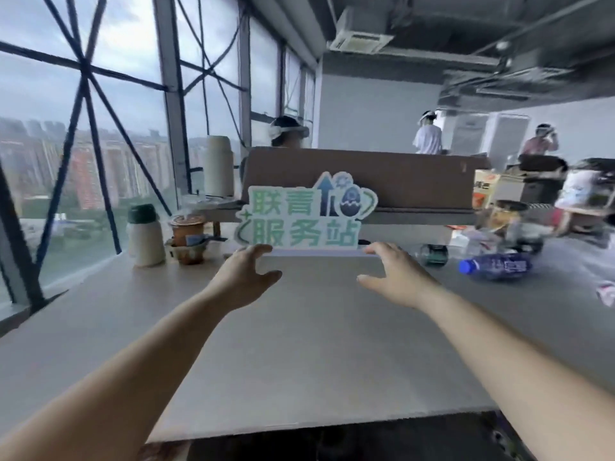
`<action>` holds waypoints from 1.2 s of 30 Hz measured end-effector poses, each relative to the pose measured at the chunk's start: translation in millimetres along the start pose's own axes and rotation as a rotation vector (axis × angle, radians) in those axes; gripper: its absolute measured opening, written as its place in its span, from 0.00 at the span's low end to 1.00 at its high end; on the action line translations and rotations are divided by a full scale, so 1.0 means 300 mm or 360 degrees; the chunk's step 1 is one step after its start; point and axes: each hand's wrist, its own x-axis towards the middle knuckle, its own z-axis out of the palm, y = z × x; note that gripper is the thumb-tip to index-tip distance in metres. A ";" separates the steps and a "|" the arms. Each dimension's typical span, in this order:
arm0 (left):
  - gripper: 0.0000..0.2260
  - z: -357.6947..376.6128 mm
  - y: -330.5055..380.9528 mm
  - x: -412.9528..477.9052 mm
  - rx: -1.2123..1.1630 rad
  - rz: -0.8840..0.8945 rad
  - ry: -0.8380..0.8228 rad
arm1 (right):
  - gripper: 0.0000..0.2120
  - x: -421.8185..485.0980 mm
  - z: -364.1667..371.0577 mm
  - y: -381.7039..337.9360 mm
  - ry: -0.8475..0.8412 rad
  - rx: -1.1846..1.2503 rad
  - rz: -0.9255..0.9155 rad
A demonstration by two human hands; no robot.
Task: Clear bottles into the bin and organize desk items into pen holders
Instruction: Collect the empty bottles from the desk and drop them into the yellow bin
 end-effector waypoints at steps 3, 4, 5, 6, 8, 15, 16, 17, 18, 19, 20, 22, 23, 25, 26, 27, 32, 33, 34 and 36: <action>0.27 0.256 0.208 0.137 -0.0094 0.0109 -0.0114 | 0.25 -0.040 -0.109 0.322 0.0104 -0.0013 0.0241; 0.27 0.335 0.279 0.176 -0.0110 0.0146 -0.0160 | 0.25 -0.052 -0.143 0.419 0.0140 -0.0024 0.0333; 0.27 0.413 0.350 0.215 -0.0116 0.0189 -0.0201 | 0.24 -0.066 -0.175 0.511 0.0174 -0.0024 0.0421; 0.26 0.485 0.416 0.249 -0.0128 0.0225 -0.0243 | 0.23 -0.077 -0.202 0.594 0.0205 -0.0012 0.0495; 0.25 0.612 0.535 0.302 -0.0172 0.0287 -0.0307 | 0.22 -0.095 -0.241 0.735 0.0258 0.0011 0.0603; 0.27 0.942 0.788 0.388 -0.0125 0.0384 -0.0461 | 0.27 -0.145 -0.326 1.093 0.0234 -0.0172 0.0824; 0.27 0.969 0.806 0.394 -0.0123 0.0384 -0.0472 | 0.28 -0.149 -0.334 1.127 0.0214 -0.0198 0.0845; 0.27 1.005 0.837 0.404 -0.0129 0.0390 -0.0483 | 0.29 -0.155 -0.351 1.176 0.0207 -0.0222 0.0870; 0.27 1.039 0.866 0.415 -0.0131 0.0395 -0.0493 | 0.29 -0.159 -0.369 1.219 0.0203 -0.0247 0.0891; 0.27 1.068 0.895 0.427 -0.0132 0.0400 -0.0500 | 0.29 -0.158 -0.388 1.260 0.0201 -0.0271 0.0907; 0.27 1.095 0.924 0.439 -0.0131 0.0404 -0.0504 | 0.29 -0.155 -0.406 1.300 0.0196 -0.0295 0.0921; 0.27 1.145 0.976 0.468 -0.0124 0.0404 -0.0489 | 0.30 -0.142 -0.435 1.375 0.0185 -0.0341 0.0956; 0.27 1.169 0.998 0.482 -0.0122 0.0403 -0.0474 | 0.30 -0.136 -0.446 1.411 0.0182 -0.0366 0.0975; 0.28 1.218 1.033 0.512 -0.0103 0.0405 -0.0456 | 0.30 -0.121 -0.465 1.480 0.0171 -0.0407 0.1008; 0.28 1.242 1.046 0.528 -0.0085 0.0411 -0.0447 | 0.31 -0.112 -0.475 1.513 0.0163 -0.0413 0.1019; 0.29 1.266 1.057 0.547 -0.0062 0.0416 -0.0435 | 0.31 -0.102 -0.485 1.547 0.0161 -0.0415 0.1026; 0.32 1.373 1.091 0.654 0.0138 0.0416 -0.0398 | 0.31 -0.048 -0.510 1.690 0.0156 -0.0426 0.1056; 0.33 1.393 1.093 0.673 0.0199 0.0411 -0.0398 | 0.31 -0.040 -0.509 1.717 0.0126 -0.0448 0.1070; 0.33 1.413 1.092 0.688 0.0257 0.0405 -0.0407 | 0.30 -0.032 -0.507 1.742 0.0097 -0.0477 0.1092; 0.35 1.451 1.090 0.710 0.0341 0.0385 -0.0445 | 0.29 -0.021 -0.503 1.791 0.0053 -0.0513 0.1156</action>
